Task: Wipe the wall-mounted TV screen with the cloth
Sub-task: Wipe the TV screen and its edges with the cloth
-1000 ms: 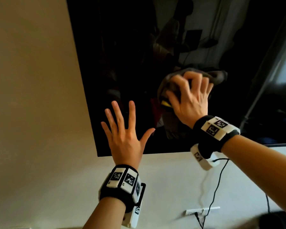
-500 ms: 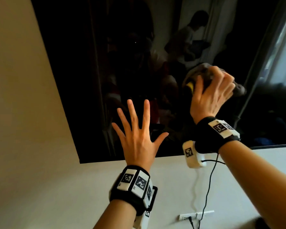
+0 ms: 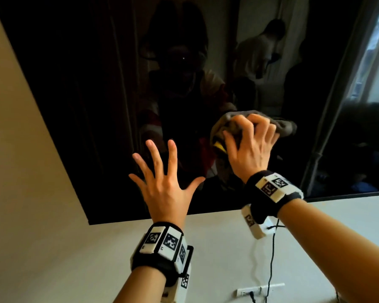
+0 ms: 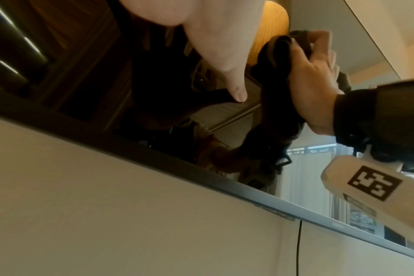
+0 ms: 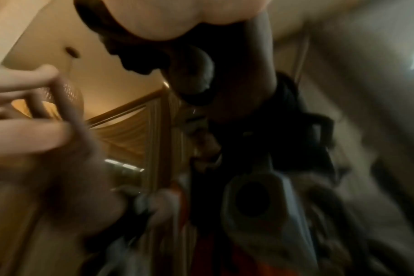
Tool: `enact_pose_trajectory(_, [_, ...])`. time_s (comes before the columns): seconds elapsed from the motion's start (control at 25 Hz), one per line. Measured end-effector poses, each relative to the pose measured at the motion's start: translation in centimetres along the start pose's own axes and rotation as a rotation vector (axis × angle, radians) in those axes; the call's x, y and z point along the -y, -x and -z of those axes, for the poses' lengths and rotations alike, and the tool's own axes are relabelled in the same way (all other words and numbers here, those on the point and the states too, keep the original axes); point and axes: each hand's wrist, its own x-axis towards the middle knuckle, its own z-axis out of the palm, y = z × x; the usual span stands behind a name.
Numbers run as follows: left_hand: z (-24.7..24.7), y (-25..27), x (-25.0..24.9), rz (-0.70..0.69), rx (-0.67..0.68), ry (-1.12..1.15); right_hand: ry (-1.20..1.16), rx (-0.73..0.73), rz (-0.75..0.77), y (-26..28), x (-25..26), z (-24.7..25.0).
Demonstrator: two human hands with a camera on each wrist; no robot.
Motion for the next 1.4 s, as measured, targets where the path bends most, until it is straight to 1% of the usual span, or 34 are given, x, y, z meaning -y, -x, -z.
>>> enact_pose_trajectory(0.04, [0.1,0.1,0.1,-0.005,0.005,-0.007,-0.009,-0.026,-0.018,-0.9,-1.3,0.5])
enact_pose_trajectory(0.12, [0.2,0.0,0.2,-0.005,0.011,-0.008,-0.054,-0.205,-0.366,-3.3,-2.6,1.2])
enact_pose_trajectory(0.16, [0.3,0.1,0.0,0.008,0.018,0.008,-0.052,-0.251,-0.483,-3.7,-2.5,1.2])
enact_pose_trajectory(0.2, [0.5,0.2,-0.6,0.024,0.030,0.025,-0.033,-0.223,-0.471,-3.2,-2.3,1.1])
enact_pose_trajectory(0.24, [0.6,0.4,-1.5,0.030,0.041,0.029,-0.008,-0.147,-0.310,-2.3,-2.1,1.0])
enact_pose_trajectory(0.28, [0.6,0.5,-2.6,0.017,0.047,0.018,0.004,-0.059,-0.110,-1.4,-2.2,1.1])
enact_pose_trajectory(0.32, [0.5,0.6,-4.0,-0.014,0.050,0.005,0.000,-0.009,0.021,-1.2,-3.1,1.4])
enact_pose_trajectory(0.36, [0.3,0.8,-5.5,-0.048,0.056,0.000,-0.013,-0.017,0.025,-2.0,-4.3,2.0])
enact_pose_trajectory(0.4, [0.1,0.9,-6.7,-0.078,0.062,0.000,-0.030,-0.077,-0.101,-3.0,-5.3,2.4])
enact_pose_trajectory(0.44, [-0.3,0.9,-8.0,-0.099,0.063,0.006,-0.045,-0.155,-0.274,-4.0,-5.9,2.8])
enact_pose_trajectory(0.48, [-0.7,0.8,-9.2,-0.107,0.059,0.020,-0.050,-0.201,-0.411,-4.6,-6.2,3.0])
enact_pose_trajectory(0.52, [-1.0,0.8,-10.1,-0.097,0.055,0.039,-0.040,-0.198,-0.446,-4.3,-6.5,3.0])
enact_pose_trajectory(0.56, [-1.3,0.7,-10.8,-0.079,0.048,0.058,-0.017,-0.160,-0.351,-3.8,-6.9,3.0])
enact_pose_trajectory(0.64, [-1.8,0.5,-11.7,-0.026,0.038,0.070,0.024,-0.068,-0.079,-3.0,-8.9,3.7])
enact_pose_trajectory(0.68, [-2.1,0.4,-12.0,-0.006,0.038,0.064,0.019,-0.073,-0.047,-3.7,-10.4,4.4])
enact_pose_trajectory(0.72, [-2.4,0.4,-11.9,0.005,0.036,0.055,0.000,-0.117,-0.139,-4.6,-11.5,4.9])
enact_pose_trajectory(0.76, [-2.6,0.4,-11.9,0.007,0.028,0.046,-0.035,-0.183,-0.283,-5.5,-12.0,5.3])
enact_pose_trajectory(0.8, [-2.9,0.4,-11.9,0.006,0.018,0.043,-0.053,-0.215,-0.393,-5.8,-11.9,5.3])
enact_pose_trajectory(0.84, [-3.0,0.5,-11.8,0.007,0.008,0.044,-0.050,-0.191,-0.408,-5.3,-11.5,5.1])
enact_pose_trajectory(0.88, [-3.2,0.5,-11.8,0.008,-0.005,0.045,-0.027,-0.122,-0.291,-4.3,-11.1,4.8])
enact_pose_trajectory(0.92, [-3.4,0.5,-11.7,0.008,-0.016,0.046,-0.008,-0.045,-0.114,-3.1,-11.1,4.7])
enact_pose_trajectory(0.96, [-3.6,0.6,-11.6,0.006,-0.029,0.047,-0.002,-0.002,0.012,-2.7,-12.0,4.9])
enact_pose_trajectory(1.0, [-3.8,0.6,-11.5,0.005,-0.037,0.045,-0.010,-0.015,0.020,-3.4,-13.0,5.3])
enact_pose_trajectory(1.04, [-4.0,0.7,-11.3,0.006,-0.044,0.040,-0.033,-0.081,-0.118,-4.4,-13.8,5.4])
enact_pose_trajectory(1.08, [-4.1,0.8,-11.4,0.007,-0.048,0.039,-0.068,-0.179,-0.301,-5.3,-13.9,5.6])
enact_pose_trajectory(1.12, [-4.2,0.9,-11.4,0.009,-0.049,0.043,-0.092,-0.243,-0.436,-5.6,-13.3,5.6])
enact_pose_trajectory(1.16, [-4.1,0.9,-11.4,0.010,-0.047,0.047,-0.091,-0.235,-0.467,-5.1,-12.5,5.3])
enact_pose_trajectory(1.2, [-4.1,0.9,-11.4,0.012,-0.042,0.049,-0.066,-0.165,-0.362,-3.9,-11.6,5.0])
enact_pose_trajectory(1.24, [-4.0,0.9,-11.5,0.013,-0.039,0.047,-0.033,-0.074,-0.177,-2.6,-11.1,4.8])
enact_pose_trajectory(1.28, [-4.0,0.9,-11.4,0.013,-0.034,0.044,-0.014,-0.016,-0.025,-1.9,-11.5,4.7])
enact_pose_trajectory(1.32, [-4.0,1.0,-11.3,0.010,-0.032,0.043,-0.015,-0.016,0.025,-2.4,-12.4,5.1])
enact_pose_trajectory(1.36, [-4.1,1.0,-11.3,0.002,-0.033,0.042,-0.025,-0.081,-0.074,-3.5,-13.5,5.5])
enact_pose_trajectory(1.4, [-4.2,1.0,-11.2,-0.001,-0.038,0.039,-0.059,-0.188,-0.258,-4.8,-13.9,5.7])
